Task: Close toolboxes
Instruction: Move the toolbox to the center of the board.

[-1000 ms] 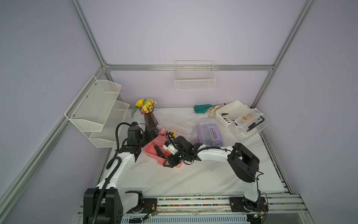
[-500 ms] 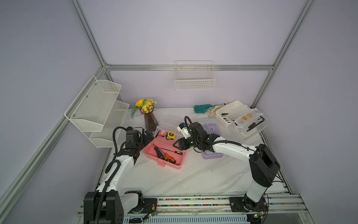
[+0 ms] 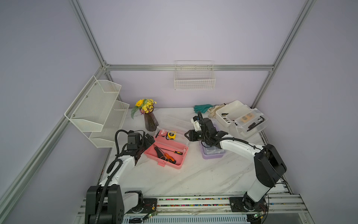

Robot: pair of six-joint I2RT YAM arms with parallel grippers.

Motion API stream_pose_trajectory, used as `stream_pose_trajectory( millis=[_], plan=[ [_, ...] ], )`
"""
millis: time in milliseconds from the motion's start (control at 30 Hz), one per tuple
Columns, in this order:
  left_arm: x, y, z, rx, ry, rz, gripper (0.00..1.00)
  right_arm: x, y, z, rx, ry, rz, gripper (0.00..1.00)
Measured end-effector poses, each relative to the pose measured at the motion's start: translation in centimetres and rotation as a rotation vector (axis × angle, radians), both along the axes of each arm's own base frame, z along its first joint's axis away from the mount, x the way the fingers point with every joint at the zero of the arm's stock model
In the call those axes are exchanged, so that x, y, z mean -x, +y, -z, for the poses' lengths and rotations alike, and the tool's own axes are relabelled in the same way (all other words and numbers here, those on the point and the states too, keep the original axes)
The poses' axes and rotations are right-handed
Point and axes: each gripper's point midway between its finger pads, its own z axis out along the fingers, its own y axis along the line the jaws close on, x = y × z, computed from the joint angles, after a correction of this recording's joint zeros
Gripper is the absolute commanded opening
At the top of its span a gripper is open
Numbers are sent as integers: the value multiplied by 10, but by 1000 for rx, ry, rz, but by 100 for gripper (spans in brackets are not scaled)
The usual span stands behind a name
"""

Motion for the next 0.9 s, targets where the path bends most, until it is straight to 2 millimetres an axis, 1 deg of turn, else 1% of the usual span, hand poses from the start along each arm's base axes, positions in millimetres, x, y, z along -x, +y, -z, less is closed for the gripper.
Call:
stream_pose_trajectory(
  millis=[100,233,267,367,533,667,833,900],
  plan=[
    [-1,-2,9,8,22,11,100,8,-14,13,34,33,44,39],
    [-5,-2,11,15,20,15,100,14,-28,32,76,71,86,40],
    [-5,-2,11,16,19,18,100,16,-30,34,81,74,93,40],
    [-7,-4,11,20,12,27,100,13,-35,30,81,62,118,40],
    [-9,-7,8,36,0,42,100,1,-48,29,67,68,176,39],
    [-9,-10,7,50,-8,57,100,-16,-67,35,77,68,243,39],
    [-10,-12,6,57,-16,66,100,-38,-87,35,100,34,312,39],
    [-10,-12,6,58,-17,66,100,-50,-93,34,100,18,332,39]
  ],
)
